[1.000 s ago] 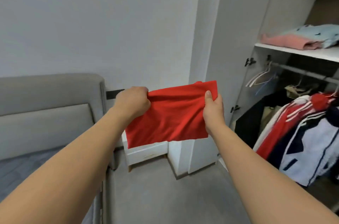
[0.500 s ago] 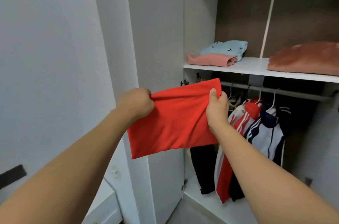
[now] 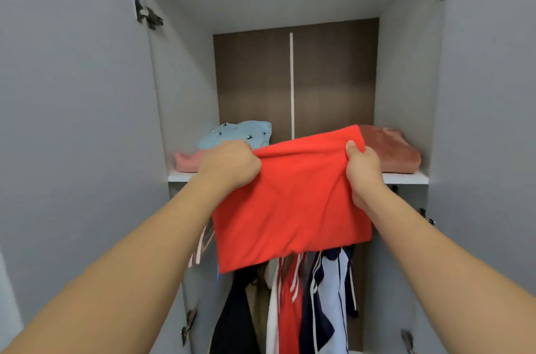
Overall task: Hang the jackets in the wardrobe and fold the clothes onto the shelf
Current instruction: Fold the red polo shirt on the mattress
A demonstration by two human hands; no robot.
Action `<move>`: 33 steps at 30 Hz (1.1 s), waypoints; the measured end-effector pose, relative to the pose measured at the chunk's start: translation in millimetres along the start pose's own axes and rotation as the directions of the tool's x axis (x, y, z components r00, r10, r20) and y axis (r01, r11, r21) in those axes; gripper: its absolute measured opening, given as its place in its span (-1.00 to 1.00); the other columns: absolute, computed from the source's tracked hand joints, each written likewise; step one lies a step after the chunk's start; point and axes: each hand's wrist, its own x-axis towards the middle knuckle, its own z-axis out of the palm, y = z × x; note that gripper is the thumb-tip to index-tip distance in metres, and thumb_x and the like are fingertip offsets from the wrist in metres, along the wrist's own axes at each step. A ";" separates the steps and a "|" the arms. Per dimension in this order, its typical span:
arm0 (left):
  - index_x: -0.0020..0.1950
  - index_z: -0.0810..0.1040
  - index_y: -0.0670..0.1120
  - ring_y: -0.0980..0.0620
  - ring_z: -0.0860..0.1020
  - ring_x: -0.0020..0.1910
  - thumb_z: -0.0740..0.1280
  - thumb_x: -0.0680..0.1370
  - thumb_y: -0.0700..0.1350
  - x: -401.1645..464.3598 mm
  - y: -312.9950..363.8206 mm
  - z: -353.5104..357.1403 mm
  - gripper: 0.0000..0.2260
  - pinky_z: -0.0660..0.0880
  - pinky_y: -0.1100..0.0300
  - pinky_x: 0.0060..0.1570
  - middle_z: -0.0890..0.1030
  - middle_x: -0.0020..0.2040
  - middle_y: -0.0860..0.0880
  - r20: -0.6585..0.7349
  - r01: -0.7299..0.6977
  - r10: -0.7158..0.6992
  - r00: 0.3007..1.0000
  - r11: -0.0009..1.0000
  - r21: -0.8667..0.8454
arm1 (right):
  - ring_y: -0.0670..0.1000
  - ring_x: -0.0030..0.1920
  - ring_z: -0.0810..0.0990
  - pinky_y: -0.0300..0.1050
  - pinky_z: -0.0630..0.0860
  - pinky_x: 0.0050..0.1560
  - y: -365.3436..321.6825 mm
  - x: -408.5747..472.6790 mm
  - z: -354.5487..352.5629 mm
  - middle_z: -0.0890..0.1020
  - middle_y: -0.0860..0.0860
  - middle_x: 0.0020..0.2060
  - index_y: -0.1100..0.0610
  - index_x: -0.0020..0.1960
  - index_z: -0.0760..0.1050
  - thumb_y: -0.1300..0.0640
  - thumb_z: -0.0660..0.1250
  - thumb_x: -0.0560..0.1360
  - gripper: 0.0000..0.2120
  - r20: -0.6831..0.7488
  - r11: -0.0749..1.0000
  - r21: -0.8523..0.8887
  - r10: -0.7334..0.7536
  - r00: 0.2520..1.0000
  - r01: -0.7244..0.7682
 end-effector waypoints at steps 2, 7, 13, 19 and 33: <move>-0.17 0.49 -0.10 -0.17 0.50 -0.08 0.11 0.33 -0.04 36.5 6.2 -2.0 -0.77 0.36 0.10 -0.11 0.62 0.09 -0.21 -0.078 0.028 -0.030 0.997 0.999 -0.029 | 0.18 0.12 0.58 0.12 0.49 0.24 -10.8 37.4 11.1 0.61 0.16 0.10 0.20 0.13 0.50 -0.03 0.19 0.63 -0.69 0.005 1.000 0.012 -0.010 1.000 0.010; -0.21 0.41 -0.05 -0.25 0.59 0.02 0.18 0.42 -0.07 140.9 8.9 -10.0 -0.92 0.29 0.07 -0.11 0.63 0.03 -0.22 -0.297 0.052 -0.029 0.954 0.996 0.071 | 0.17 0.16 0.58 0.13 0.49 0.26 -53.2 125.6 59.8 0.59 0.17 0.15 0.26 0.23 0.47 0.00 0.20 0.63 -0.65 0.015 0.995 0.079 -0.057 0.998 0.056; -0.14 0.51 -0.05 -0.21 0.53 0.08 0.19 0.44 -0.12 257.2 1.4 -3.2 -0.88 0.27 -0.05 0.17 0.64 0.00 -0.20 -0.475 0.150 -0.030 0.880 0.964 0.217 | 0.16 0.25 0.53 0.08 0.43 0.33 -73.7 205.5 120.1 0.53 0.14 0.26 0.24 0.35 0.40 -0.01 0.19 0.63 -0.59 0.013 0.990 0.131 -0.047 0.999 0.045; 0.00 0.59 -0.11 -0.20 0.45 0.14 0.16 0.49 -0.15 368.8 -40.1 6.3 -0.77 0.24 -0.04 0.19 0.64 0.04 -0.17 -0.549 0.232 -0.003 0.836 0.908 0.348 | 0.09 0.05 0.57 0.02 0.51 0.20 -70.4 271.3 201.8 0.58 0.10 0.05 0.16 -0.10 0.44 0.12 0.19 0.61 -0.85 0.053 0.987 0.159 -0.040 0.998 0.031; 0.44 0.39 -0.05 -0.16 0.31 0.38 0.08 0.61 -0.08 560.4 -161.0 171.4 -0.61 0.22 -0.09 0.38 0.39 0.39 -0.11 -0.147 0.168 -0.104 0.984 0.827 0.536 | 0.20 0.17 0.57 0.01 0.50 0.17 91.8 400.2 406.4 0.55 0.24 0.23 0.33 0.30 0.41 0.30 0.15 0.56 -0.67 0.024 0.962 -0.173 0.218 0.976 -0.211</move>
